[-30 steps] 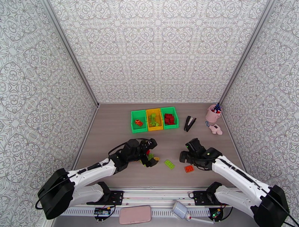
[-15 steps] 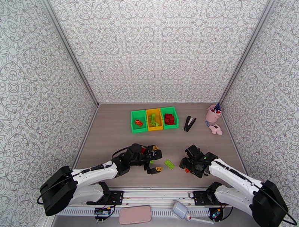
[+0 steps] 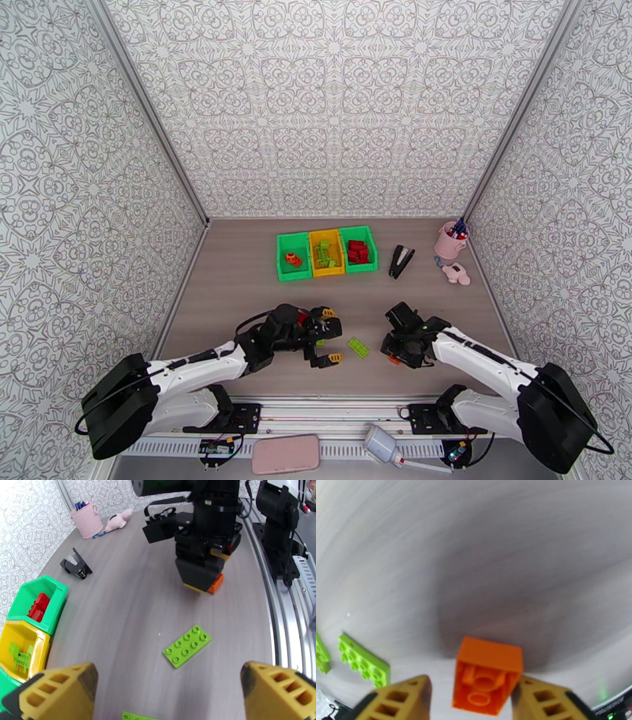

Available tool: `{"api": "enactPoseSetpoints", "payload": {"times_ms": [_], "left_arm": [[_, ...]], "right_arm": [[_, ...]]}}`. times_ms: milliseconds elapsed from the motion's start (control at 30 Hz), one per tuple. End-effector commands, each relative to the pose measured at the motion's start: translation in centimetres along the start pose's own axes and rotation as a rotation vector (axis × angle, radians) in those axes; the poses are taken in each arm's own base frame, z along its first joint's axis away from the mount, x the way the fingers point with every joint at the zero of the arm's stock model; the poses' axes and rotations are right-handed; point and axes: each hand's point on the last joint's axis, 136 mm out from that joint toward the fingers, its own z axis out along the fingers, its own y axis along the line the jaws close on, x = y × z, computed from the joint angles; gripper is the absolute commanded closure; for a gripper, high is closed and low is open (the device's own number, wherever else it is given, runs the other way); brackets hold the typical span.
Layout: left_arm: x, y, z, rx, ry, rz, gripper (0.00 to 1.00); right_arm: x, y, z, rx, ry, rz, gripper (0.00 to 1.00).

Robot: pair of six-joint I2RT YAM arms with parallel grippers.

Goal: Sort the legos into containers by color

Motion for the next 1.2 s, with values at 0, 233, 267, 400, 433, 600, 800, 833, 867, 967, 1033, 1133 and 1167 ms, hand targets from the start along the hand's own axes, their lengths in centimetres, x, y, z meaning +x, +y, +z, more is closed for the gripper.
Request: {"api": "enactPoseSetpoints", "payload": {"times_ms": [0,233,267,400,433,600,800,833,867,967,1033,1133,1167], "left_arm": [[0.3,-0.4,-0.1,0.0,0.009,0.015,0.0],[0.5,0.5,-0.9,-0.068,0.023,0.011,0.0],[0.6,0.7,-1.1,-0.084,0.023,0.005,0.0],[0.8,3.0,-2.7,-0.214,0.034,-0.079,0.0],[0.8,3.5,-3.2,-0.244,0.036,-0.106,0.0],[0.8,4.8,-5.8,-0.364,0.04,-0.192,0.0],[1.2,5.6,-8.5,-0.47,0.047,-0.266,0.0],[1.3,5.7,-8.9,-0.485,0.046,-0.276,0.0],[1.3,5.8,-9.2,-0.498,0.042,-0.283,0.0],[1.2,6.0,-10.2,-0.534,0.024,-0.32,0.0],[1.4,6.2,-10.6,-0.556,0.013,-0.348,0.0],[1.9,6.7,-11.3,-0.589,0.016,-0.381,0.0],[2.2,6.8,-11.6,-0.605,0.028,-0.391,0.0]], "right_arm": [[-1.1,0.6,-0.3,0.013,-0.034,-0.036,0.5],[-2.2,0.3,-1.2,0.067,-0.08,-0.118,0.65],[-2.6,0.6,-1.5,0.062,-0.095,-0.144,0.65],[-4.7,3.5,-3.3,-0.006,-0.177,-0.299,0.65],[-5.4,4.4,-3.8,-0.026,-0.206,-0.337,0.65],[-8.7,10.0,-6.9,-0.185,-0.384,-0.476,0.66],[-10.7,17.0,-9.8,-0.385,-0.529,-0.634,0.67],[-11.1,18.0,-10.3,-0.401,-0.551,-0.655,0.66],[-11.3,18.8,-10.6,-0.412,-0.566,-0.676,0.66],[-12.1,21.3,-11.4,-0.437,-0.622,-0.742,0.66],[-12.5,23.0,-11.7,-0.457,-0.651,-0.782,0.66],[-13.0,25.9,-12.0,-0.483,-0.68,-0.848,0.66],[-13.0,26.8,-11.8,-0.48,-0.684,-0.882,0.65]]}}
